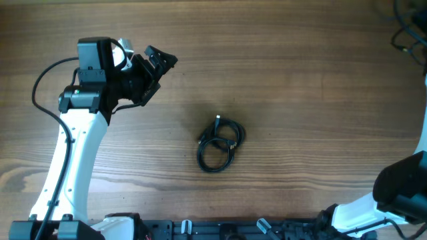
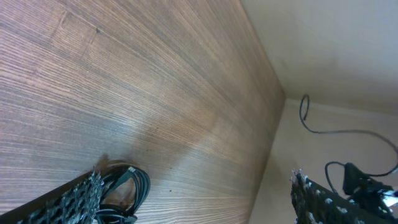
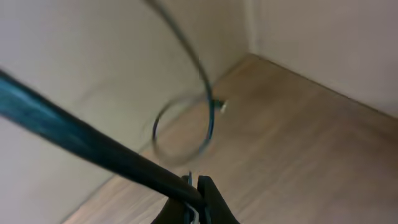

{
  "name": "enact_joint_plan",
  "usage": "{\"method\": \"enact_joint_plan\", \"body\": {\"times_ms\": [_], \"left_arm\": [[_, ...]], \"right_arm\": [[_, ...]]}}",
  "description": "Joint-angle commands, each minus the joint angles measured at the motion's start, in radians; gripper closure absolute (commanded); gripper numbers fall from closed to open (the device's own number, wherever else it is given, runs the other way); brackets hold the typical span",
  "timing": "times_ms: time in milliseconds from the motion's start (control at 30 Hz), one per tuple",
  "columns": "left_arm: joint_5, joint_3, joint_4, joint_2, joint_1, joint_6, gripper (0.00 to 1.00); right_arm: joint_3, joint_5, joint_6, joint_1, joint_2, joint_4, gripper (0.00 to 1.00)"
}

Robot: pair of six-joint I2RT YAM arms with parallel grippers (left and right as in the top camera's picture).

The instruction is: Untangle cables

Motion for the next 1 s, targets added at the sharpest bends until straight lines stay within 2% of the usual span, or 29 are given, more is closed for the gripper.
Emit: {"method": "enact_joint_plan", "body": {"times_ms": [0, 33, 67, 100, 133, 167, 200, 333, 500, 667, 733, 833, 967], "left_arm": [[-0.004, 0.01, -0.002, -0.005, 0.007, 0.021, 0.0], [-0.004, 0.01, -0.003, -0.005, 0.007, 0.021, 0.0], [-0.004, 0.01, -0.006, -0.005, 0.007, 0.021, 0.0], [-0.004, 0.01, -0.01, -0.005, 0.007, 0.021, 0.0], [-0.004, 0.01, -0.01, -0.005, 0.007, 0.021, 0.0], [-0.004, 0.01, -0.01, -0.005, 0.007, 0.021, 0.0], [-0.004, 0.01, -0.01, -0.005, 0.007, 0.021, 0.0], [-0.004, 0.01, -0.01, -0.005, 0.007, 0.021, 0.0], [-0.004, 0.01, -0.02, -0.005, 0.007, 0.021, 0.0], [-0.004, 0.01, -0.032, -0.005, 0.007, 0.021, 0.0], [-0.017, 0.01, -0.032, -0.005, 0.007, 0.024, 0.0], [-0.068, 0.01, -0.047, -0.005, 0.007, 0.024, 0.0], [-0.105, 0.01, -0.068, -0.005, 0.007, 0.024, 0.0]], "right_arm": [[0.008, 0.063, 0.049, 0.002, 0.118, -0.045, 0.91], [0.008, 0.046, 0.048, 0.01, 0.159, -0.063, 0.82], [0.008, -0.026, 0.047, 0.022, 0.219, -0.08, 0.51], [0.008, -0.102, 0.045, 0.031, 0.264, -0.097, 0.4], [0.008, -0.19, 0.044, 0.042, 0.309, -0.114, 0.5], [0.008, -0.253, 0.044, 0.053, 0.332, -0.123, 0.56], [0.008, -0.313, 0.044, 0.071, 0.338, -0.12, 0.56], [0.07, -0.405, -0.035, 0.105, 0.299, -0.134, 0.2], [0.251, -0.307, -0.034, 0.024, 0.254, -0.277, 0.13], [0.248, -0.287, -0.033, -0.06, 0.299, -0.378, 0.08], [0.248, -0.358, -0.031, -0.058, 0.304, -0.418, 0.01], [0.248, -0.468, -0.031, -0.05, 0.304, -0.475, 0.0], [0.248, -0.469, -0.031, -0.027, 0.304, -0.518, 0.0]]}}
